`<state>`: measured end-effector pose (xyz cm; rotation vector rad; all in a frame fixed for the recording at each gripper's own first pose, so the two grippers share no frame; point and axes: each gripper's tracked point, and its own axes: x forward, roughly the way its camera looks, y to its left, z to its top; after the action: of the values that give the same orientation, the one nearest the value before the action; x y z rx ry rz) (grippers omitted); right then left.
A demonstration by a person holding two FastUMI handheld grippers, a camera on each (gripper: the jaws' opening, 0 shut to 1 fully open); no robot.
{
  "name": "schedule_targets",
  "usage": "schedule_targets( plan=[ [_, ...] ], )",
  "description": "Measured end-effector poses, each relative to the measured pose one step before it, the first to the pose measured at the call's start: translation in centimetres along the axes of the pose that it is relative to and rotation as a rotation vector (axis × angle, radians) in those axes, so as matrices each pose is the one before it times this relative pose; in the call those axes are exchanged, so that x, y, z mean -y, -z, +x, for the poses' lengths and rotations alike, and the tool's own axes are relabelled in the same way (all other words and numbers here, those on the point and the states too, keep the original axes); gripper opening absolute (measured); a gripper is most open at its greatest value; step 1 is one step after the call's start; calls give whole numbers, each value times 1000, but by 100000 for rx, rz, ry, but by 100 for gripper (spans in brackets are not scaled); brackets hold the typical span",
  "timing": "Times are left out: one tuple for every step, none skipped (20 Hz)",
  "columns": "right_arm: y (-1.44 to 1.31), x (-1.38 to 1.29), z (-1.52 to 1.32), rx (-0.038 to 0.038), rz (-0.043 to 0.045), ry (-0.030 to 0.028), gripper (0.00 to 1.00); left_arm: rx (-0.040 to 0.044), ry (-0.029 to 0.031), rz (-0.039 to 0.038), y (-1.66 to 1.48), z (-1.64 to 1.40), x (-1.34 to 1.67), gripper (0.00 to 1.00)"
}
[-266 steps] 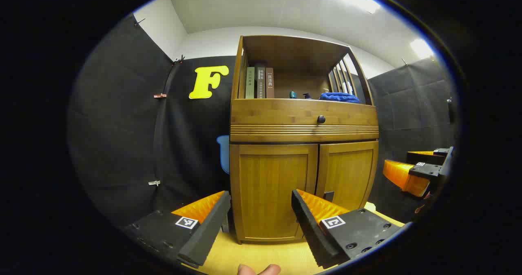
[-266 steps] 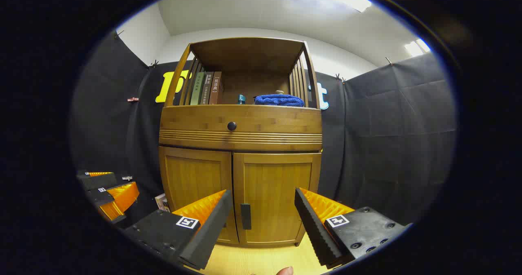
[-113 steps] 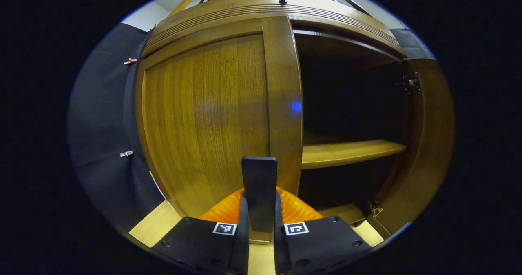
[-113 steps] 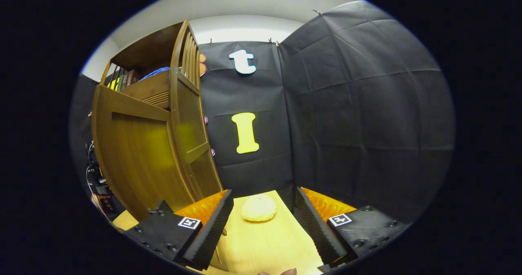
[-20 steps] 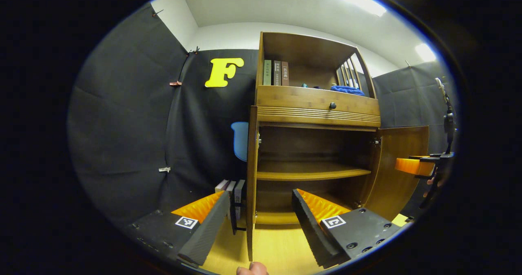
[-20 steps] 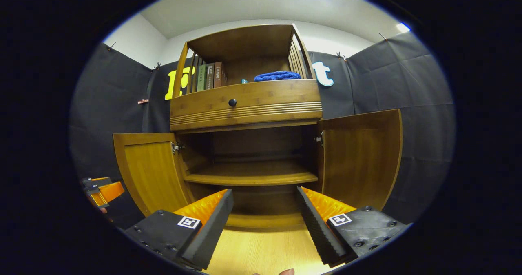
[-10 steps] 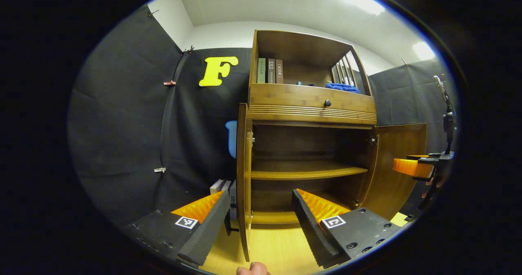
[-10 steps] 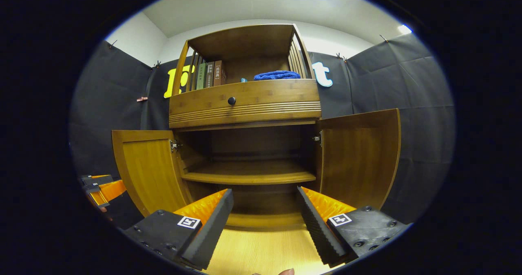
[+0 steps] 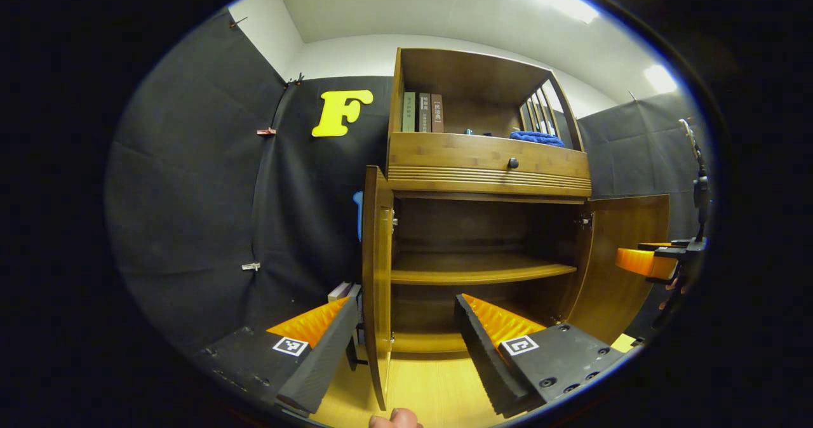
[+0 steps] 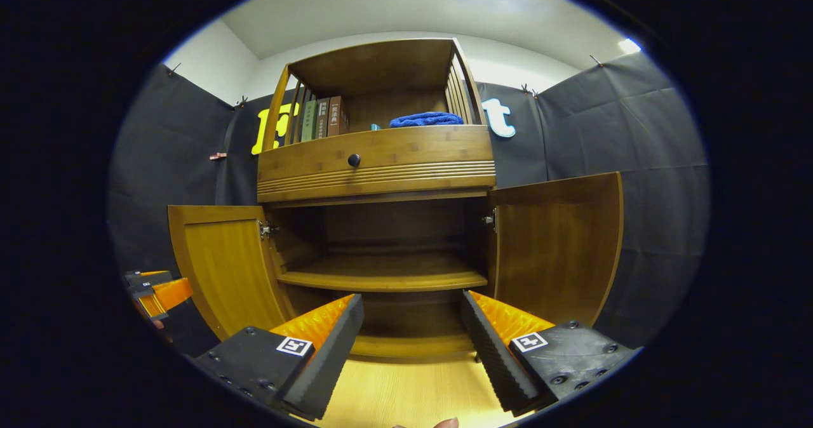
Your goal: Open the right door of the double-door shoe cabinet with the right hand, and open the left door with the left hand.
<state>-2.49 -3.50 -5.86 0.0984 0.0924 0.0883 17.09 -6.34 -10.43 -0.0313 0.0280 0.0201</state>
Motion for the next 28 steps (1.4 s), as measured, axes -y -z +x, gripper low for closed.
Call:
schedule_targets(
  plan=[
    [-54,52,-21,71,-197,-182,98,17,623,171,-52,3,192,92],
    [-23,111,-123,105,-128,168,98,324,794,344,-13,6,264,94],
    [-18,112,-96,180,45,24,98,340,567,451,-95,-14,149,94],
    [59,-23,-90,-148,-43,136,98,412,442,478,-48,140,110,95],
    [144,104,-58,-343,40,28,100,32,371,325,3,56,120,92],
    [185,34,-45,-539,151,-148,98,-247,248,109,40,-7,179,94],
    [65,9,-109,-144,201,17,98,-253,115,194,-24,-78,106,94],
    [-83,21,-163,236,77,256,98,-218,191,326,60,-22,77,94],
    [-80,55,-126,342,-38,375,98,-115,315,520,25,-19,84,94],
    [11,137,-76,45,-201,311,98,-145,-151,672,14,-42,-24,94],
    [155,10,-114,-147,-192,53,100,-149,-277,673,-4,9,-104,94],
    [154,-62,-91,-529,-79,-95,98,-301,-90,403,104,-52,-3,92],
    [46,61,-93,-214,39,11,98,-288,142,-16,30,-21,26,94],
    [-14,-31,-70,-231,13,19,98,-372,87,-202,78,-87,143,94],
    [81,78,-91,-243,6,18,98,-453,257,-139,125,17,172,94],
    [78,-69,-223,-180,-228,-60,98,-373,70,-144,50,109,87,94],
    [25,152,-124,81,-314,89,100,-76,-95,-422,14,-98,18,94],
    [58,106,-41,-60,-251,227,98,-289,32,-474,-5,30,59,94],
    [114,43,-11,-289,34,-127,99,-448,-11,-294,85,-40,57,94],
    [110,14,-4,-368,177,-147,99,-149,-236,-105,87,-52,-54,94],
    [-17,-55,-18,17,68,-166,100,-78,-59,-82,17,-93,-17,94],
    [6,-56,4,36,-208,14,98,118,-125,-204,29,-8,1,92],
    [69,-59,24,-224,-238,-348,100,-156,-365,-285,-26,20,-32,92],
    [22,-151,-18,-50,-304,-370,100,-135,-322,-374,92,-9,-45,92],
    [-104,-11,3,-40,-525,-169,98,73,-134,-404,-64,-68,30,92],
    [0,51,3,117,-546,-100,100,164,113,-236,-17,19,114,92],
    [-31,81,103,65,-244,67,100,-26,-19,94,-72,30,32,92],
    [-44,21,15,-70,171,-111,100,255,-213,148,-18,22,-108,92]
  ],
)
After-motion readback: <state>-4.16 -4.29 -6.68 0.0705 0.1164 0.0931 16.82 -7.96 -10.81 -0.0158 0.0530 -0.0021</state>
